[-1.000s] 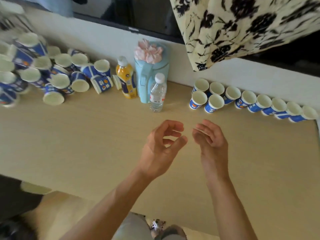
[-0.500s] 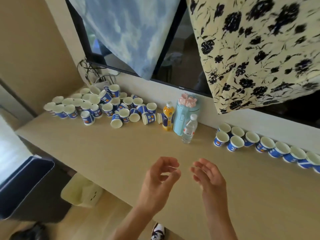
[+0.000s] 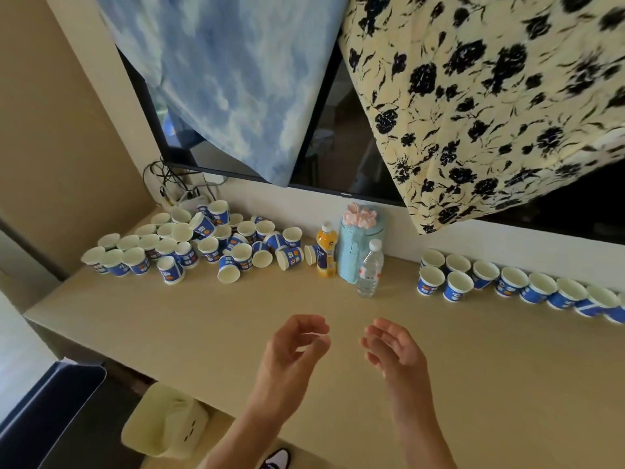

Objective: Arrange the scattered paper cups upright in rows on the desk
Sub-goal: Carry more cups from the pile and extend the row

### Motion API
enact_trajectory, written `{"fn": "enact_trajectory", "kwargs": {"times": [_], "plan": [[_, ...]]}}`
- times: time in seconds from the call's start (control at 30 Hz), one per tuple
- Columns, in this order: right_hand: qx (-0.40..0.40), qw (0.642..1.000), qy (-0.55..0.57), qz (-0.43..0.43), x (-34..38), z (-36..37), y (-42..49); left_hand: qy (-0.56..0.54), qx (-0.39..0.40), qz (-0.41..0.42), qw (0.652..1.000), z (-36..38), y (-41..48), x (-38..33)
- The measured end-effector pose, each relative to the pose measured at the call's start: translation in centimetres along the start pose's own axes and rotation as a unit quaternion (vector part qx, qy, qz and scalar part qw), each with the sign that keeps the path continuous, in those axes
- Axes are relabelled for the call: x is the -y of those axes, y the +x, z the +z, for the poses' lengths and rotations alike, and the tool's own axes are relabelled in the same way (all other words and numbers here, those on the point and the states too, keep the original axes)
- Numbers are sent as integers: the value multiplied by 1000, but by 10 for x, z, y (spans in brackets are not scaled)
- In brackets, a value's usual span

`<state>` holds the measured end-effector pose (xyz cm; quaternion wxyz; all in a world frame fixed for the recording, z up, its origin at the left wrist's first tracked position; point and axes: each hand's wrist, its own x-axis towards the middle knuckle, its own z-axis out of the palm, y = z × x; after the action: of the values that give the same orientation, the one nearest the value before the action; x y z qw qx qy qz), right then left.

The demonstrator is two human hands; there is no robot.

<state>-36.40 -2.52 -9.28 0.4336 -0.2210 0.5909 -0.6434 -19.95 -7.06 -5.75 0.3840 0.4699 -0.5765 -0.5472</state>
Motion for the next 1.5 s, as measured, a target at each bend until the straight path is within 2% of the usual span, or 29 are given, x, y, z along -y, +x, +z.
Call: {"fn": "enact_trajectory", "kwargs": {"times": [0.23, 0.43, 0.63, 0.77, 0.93, 1.03, 1.27, 1.33, 1.5], "plan": [[-37, 999, -14, 2, -14, 55, 37, 4, 52, -36, 998, -48, 73, 19], [-72, 996, -42, 25, -34, 111, 57, 5, 72, -125, 990, -86, 169, 78], [-125, 989, -48, 64, -66, 152, 65, 60, 64, -214, 973, -87, 292, 159], [-138, 985, -55, 91, -75, 167, 64, 103, 88, -234, 963, -73, 346, 184], [-173, 978, -71, 97, -76, 169, 65, 162, 108, -208, 959, -74, 393, 218], [-183, 975, -77, 101, -73, 170, 68, 149, 103, -199, 963, -76, 406, 233], [-179, 974, -85, 113, -75, 188, 73, 182, 121, -153, 964, -98, 400, 233], [-170, 975, -87, 113, -77, 194, 78, 215, 110, -104, 965, -110, 386, 211], [-136, 980, -130, 68, -87, 205, 92, 279, 128, 136, 942, -142, 344, 170]]}}
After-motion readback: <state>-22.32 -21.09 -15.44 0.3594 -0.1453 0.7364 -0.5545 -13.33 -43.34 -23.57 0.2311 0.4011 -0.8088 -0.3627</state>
